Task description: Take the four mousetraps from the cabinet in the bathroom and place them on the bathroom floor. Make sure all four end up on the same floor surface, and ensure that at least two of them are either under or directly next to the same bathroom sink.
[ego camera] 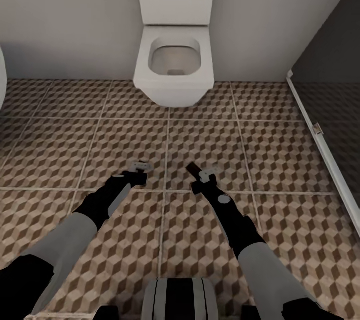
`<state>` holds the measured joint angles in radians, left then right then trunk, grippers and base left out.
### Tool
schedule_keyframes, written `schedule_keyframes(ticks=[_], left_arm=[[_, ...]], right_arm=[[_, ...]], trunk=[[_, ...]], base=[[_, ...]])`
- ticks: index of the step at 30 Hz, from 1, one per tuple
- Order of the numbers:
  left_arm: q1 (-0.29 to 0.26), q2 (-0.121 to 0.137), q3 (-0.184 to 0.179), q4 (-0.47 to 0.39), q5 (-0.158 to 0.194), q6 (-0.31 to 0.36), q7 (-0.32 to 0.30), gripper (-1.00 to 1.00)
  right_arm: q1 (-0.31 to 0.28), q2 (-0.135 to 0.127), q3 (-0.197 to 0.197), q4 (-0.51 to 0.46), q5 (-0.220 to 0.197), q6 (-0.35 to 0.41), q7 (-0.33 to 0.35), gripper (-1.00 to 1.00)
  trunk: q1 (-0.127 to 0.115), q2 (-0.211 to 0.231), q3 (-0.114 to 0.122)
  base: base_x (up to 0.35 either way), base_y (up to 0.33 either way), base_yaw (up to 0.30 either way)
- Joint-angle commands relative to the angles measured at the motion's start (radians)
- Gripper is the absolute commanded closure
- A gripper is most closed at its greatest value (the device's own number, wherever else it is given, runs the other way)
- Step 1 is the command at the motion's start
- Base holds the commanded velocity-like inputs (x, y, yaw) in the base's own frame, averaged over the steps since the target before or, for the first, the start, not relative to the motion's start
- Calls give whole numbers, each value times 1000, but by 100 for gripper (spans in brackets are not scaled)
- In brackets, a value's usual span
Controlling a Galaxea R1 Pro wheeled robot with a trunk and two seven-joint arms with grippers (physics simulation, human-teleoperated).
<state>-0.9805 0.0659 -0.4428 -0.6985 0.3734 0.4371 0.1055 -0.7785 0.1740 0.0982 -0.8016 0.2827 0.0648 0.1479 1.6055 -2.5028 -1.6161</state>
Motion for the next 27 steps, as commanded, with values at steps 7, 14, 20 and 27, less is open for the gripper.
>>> schedule_keyframes(ticks=[7,14,20,27], left_arm=[[0,1,-9,4,10,3,6,100],[0,2,-25,11,10,3,6,100],[0,2,-26,13,10,3,6,100],[-1,3,-27,9,10,3,6,100]], right_arm=[[0,0,0,-2,10,6,1,100],[0,0,0,-2,10,6,1,100],[0,0,0,-2,10,6,1,100],[0,0,0,-2,10,6,1,100]], trunk=[[0,0,-1],[0,0,-1],[0,0,-1],[0,0,-1]], base=[[316,-12,0],[307,-146,0],[306,-61,0],[171,-3,0]])
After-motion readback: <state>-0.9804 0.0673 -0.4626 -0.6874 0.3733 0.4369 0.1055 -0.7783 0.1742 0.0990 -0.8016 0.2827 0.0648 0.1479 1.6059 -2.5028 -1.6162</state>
